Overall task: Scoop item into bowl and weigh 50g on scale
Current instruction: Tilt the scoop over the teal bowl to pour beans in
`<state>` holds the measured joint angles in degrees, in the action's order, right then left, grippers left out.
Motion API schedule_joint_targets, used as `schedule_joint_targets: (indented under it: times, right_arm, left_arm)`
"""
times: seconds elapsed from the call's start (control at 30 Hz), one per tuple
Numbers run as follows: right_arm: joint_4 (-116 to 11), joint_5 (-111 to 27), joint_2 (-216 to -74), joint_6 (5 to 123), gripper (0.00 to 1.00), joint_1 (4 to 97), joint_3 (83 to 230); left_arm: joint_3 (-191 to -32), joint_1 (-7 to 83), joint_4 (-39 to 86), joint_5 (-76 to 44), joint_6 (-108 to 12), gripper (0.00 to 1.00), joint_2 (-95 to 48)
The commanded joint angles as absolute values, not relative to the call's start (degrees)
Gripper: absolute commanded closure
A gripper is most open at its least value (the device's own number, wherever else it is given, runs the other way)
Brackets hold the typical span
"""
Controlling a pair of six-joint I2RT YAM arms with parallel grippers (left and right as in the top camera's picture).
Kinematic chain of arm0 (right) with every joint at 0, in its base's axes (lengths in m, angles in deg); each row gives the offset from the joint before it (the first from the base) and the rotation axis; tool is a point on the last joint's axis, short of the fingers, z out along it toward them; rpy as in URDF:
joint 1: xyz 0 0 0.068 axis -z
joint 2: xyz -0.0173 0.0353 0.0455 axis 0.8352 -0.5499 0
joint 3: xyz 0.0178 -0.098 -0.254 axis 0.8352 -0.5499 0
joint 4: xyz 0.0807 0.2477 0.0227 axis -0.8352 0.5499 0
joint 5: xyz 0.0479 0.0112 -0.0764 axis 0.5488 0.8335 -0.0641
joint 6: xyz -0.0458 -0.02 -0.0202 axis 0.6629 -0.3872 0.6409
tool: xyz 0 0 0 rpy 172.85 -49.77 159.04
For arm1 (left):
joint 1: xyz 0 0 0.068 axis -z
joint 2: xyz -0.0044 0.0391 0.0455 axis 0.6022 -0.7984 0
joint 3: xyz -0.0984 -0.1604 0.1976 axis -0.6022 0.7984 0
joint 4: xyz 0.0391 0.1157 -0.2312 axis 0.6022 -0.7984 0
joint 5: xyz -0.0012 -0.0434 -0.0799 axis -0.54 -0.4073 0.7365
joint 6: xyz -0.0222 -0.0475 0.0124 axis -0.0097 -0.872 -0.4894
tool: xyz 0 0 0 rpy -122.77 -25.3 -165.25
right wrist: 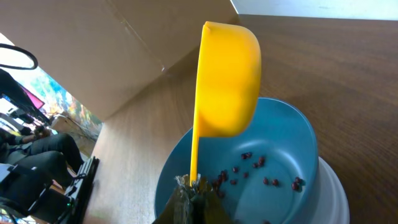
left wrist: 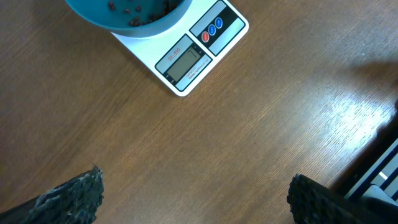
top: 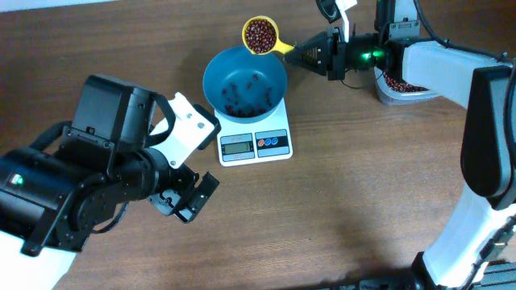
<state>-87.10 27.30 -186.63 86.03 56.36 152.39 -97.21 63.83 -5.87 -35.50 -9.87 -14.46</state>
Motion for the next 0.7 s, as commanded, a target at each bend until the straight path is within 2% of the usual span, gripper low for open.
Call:
schedule_joint_targets:
  times: [0.0, 0.3, 0.67]
  right_arm:
    - [-87.45, 26.16, -185.08, 88.02, 0.96, 55.95, 152.83]
    - [-86.55, 22.42, -183.26, 89.09, 0.96, 55.99, 152.83]
    - [-77.2, 18.82, -179.94, 94.01, 0.96, 55.84, 152.83]
  left_arm:
    - [-98.02, 63.48, -5.78, -34.91, -10.26, 0.01, -14.44]
    - [-98.02, 63.48, -5.78, -34.91, -10.26, 0.01, -14.44]
    - [-98.02, 63.48, -5.78, -34.91, -10.26, 0.01, -14.44]
